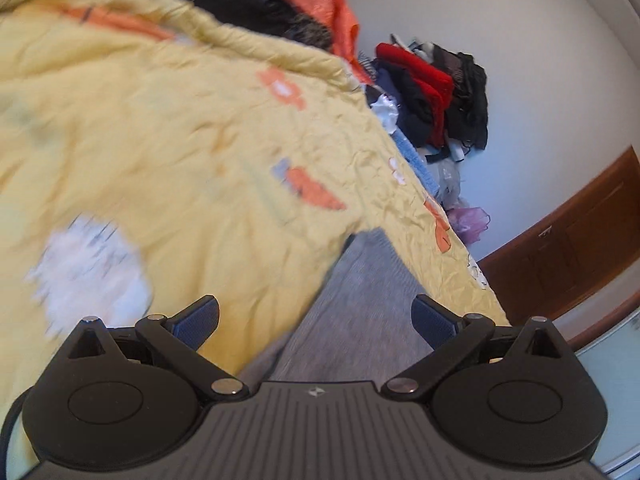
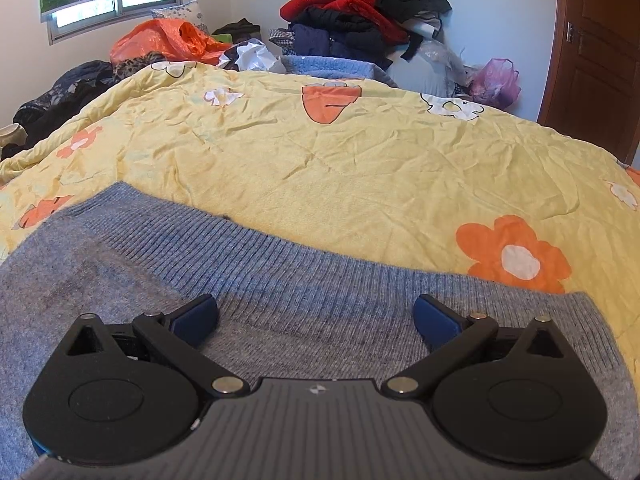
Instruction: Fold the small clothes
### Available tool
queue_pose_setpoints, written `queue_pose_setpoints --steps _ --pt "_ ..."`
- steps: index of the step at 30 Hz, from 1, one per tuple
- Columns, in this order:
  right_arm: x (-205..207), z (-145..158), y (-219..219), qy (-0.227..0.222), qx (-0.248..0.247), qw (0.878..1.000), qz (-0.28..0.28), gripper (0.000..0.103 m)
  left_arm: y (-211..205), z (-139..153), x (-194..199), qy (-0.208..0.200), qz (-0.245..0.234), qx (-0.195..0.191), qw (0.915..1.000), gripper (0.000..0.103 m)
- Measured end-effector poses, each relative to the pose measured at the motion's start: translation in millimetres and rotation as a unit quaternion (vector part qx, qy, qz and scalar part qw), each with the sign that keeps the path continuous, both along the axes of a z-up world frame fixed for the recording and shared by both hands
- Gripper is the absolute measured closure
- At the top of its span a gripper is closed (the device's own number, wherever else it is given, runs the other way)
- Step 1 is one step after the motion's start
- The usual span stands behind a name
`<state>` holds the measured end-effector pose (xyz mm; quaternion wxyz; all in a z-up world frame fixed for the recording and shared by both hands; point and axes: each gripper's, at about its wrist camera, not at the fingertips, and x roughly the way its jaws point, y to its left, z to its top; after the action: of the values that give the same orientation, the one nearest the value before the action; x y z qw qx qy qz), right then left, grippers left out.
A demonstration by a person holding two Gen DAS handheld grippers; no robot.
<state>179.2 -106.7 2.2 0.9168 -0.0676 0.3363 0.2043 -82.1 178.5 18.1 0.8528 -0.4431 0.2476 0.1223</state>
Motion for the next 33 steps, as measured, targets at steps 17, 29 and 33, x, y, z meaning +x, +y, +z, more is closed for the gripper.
queue_pose_setpoints --steps 17,29,33 --pt "-4 1 -6 -0.001 0.016 1.000 -0.005 0.000 -42 -7 21 0.089 -0.051 0.090 0.9906 0.091" --pt "5 45 27 0.196 0.215 0.951 0.101 0.002 -189 26 11 -0.004 -0.248 0.421 0.8725 0.095" --pt "9 41 68 0.247 0.204 0.937 0.142 0.014 -193 18 10 0.004 -0.255 0.426 0.8679 0.095"
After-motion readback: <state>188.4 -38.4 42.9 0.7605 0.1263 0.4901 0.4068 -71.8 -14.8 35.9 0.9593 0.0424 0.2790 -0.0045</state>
